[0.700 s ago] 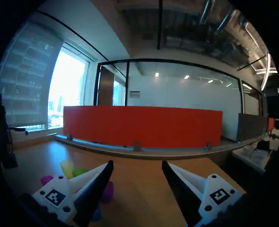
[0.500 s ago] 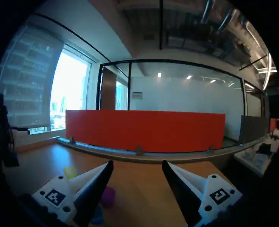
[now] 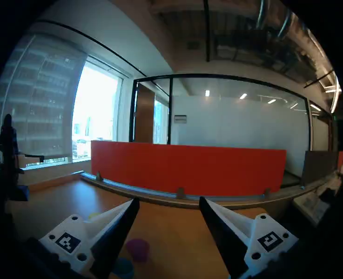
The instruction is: Pour water
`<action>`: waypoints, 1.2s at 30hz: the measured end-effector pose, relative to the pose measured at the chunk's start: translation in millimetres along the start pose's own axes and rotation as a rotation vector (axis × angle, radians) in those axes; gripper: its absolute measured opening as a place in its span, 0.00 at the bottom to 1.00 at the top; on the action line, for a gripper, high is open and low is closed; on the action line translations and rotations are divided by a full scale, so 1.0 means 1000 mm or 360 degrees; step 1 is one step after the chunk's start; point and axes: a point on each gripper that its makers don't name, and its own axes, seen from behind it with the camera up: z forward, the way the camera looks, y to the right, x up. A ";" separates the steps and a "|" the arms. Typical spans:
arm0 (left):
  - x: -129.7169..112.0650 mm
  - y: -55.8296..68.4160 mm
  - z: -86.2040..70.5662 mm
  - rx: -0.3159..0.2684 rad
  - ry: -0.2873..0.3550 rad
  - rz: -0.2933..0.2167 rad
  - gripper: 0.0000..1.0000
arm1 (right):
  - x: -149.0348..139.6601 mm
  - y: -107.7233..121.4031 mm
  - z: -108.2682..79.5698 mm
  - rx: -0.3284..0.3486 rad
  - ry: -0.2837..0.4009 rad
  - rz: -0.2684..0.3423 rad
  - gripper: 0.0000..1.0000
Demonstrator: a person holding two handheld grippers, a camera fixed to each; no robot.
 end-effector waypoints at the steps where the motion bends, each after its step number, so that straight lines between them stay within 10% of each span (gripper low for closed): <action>1: 0.001 0.001 -0.001 -0.0010 0.0000 0.0001 0.98 | 0.001 -0.002 0.000 0.0012 -0.0001 0.0000 0.99; 24: -0.005 0.055 -0.011 -0.0382 -0.0090 -0.0023 0.98 | 0.012 -0.054 -0.016 0.0494 -0.0019 0.0155 0.99; 36: -0.004 0.062 -0.004 -0.0497 -0.0132 0.0007 0.98 | 0.009 -0.064 -0.010 0.0600 -0.0090 0.0028 0.99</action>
